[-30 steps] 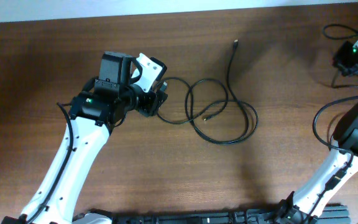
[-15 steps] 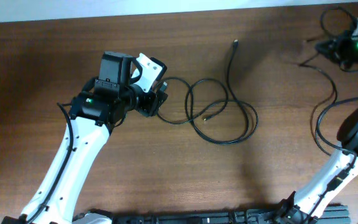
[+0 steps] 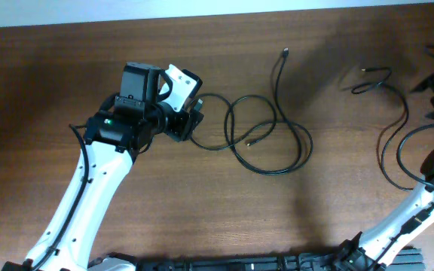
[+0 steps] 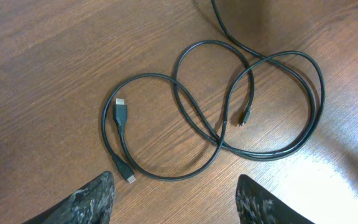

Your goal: Untangle cables

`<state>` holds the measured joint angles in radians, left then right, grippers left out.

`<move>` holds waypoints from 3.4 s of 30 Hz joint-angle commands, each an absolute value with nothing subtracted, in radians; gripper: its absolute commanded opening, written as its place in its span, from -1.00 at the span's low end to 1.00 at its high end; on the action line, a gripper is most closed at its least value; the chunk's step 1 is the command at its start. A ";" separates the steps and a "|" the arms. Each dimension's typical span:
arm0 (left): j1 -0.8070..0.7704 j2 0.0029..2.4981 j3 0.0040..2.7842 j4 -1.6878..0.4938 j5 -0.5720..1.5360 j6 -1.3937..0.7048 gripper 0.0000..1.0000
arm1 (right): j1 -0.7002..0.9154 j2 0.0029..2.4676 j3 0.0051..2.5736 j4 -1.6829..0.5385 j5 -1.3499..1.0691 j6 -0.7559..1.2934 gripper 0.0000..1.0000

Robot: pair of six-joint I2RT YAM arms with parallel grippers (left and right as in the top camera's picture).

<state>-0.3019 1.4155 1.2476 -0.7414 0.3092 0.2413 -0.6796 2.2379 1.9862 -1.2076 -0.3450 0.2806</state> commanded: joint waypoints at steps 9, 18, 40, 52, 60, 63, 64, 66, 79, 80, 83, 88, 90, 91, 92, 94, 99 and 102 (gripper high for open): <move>-0.303 1.397 1.263 -0.739 0.310 0.228 0.26 | -0.562 2.232 1.998 -1.102 -1.061 -0.075 -0.79; -0.303 1.397 1.263 -0.739 0.310 0.228 0.26 | -0.472 2.232 1.997 -1.050 -0.701 -0.070 -0.84; -0.303 1.396 1.263 -0.739 0.310 0.195 0.27 | -0.504 2.292 1.829 -1.087 -0.061 0.162 -0.92; -0.303 1.397 1.263 -0.738 0.310 0.195 0.29 | -0.583 2.292 1.742 -1.073 -0.103 0.225 -0.90; -0.303 1.397 1.263 -0.739 0.310 0.195 0.33 | -0.562 2.278 1.747 -1.085 -0.411 0.078 -0.58; -0.303 1.397 1.263 -0.739 0.310 0.195 0.36 | -0.563 2.237 1.752 -1.084 -0.472 0.072 -0.45; -0.303 1.397 1.263 -0.739 0.310 0.195 0.36 | -0.563 2.215 1.760 -1.085 -0.498 0.054 -0.40; -0.303 1.397 1.263 -0.739 0.309 0.195 0.38 | -0.563 2.173 1.778 -1.090 -0.521 0.048 -0.31; -0.303 1.397 1.263 -0.739 0.306 0.195 0.19 | -0.419 1.881 1.807 -1.217 -0.435 -0.015 -0.28; -0.303 1.397 1.263 -0.740 0.306 0.195 0.17 | -0.402 1.875 1.807 -1.231 -0.405 -0.003 -0.28; -0.303 1.397 1.262 -0.746 0.302 0.195 0.13 | -0.326 1.871 1.807 -1.315 -0.263 0.035 -0.28; -0.303 1.397 1.262 -0.748 0.222 0.195 -0.10 | -0.255 1.871 1.807 -1.435 -0.226 0.040 -0.29; -0.303 1.397 1.262 -0.750 0.206 0.195 -0.18 | -0.234 1.871 1.807 -1.468 -0.223 0.042 -0.29; -0.303 1.397 1.262 -0.751 0.189 0.195 -0.26 | -0.219 1.871 1.807 -1.493 -0.223 0.042 -0.29; -0.303 1.397 1.262 -0.754 0.173 0.195 -0.31 | -0.206 1.871 1.807 -1.512 -0.223 0.042 -0.29; -0.303 1.397 1.262 -0.760 0.150 0.195 -0.35 | -0.179 1.871 1.807 -1.540 -0.223 0.042 -0.29; -0.303 1.397 1.261 -0.762 0.103 0.195 -0.39 | -0.082 1.871 1.807 -1.580 -0.223 0.068 -0.29; -0.303 1.397 1.261 -0.765 0.082 0.194 -0.49 | -0.001 1.871 1.806 -1.550 -0.220 0.068 -0.30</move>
<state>-0.3019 1.4155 1.2476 -0.7605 0.1280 0.1963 -0.0788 1.8954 1.7973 -1.5726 -0.2321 0.0563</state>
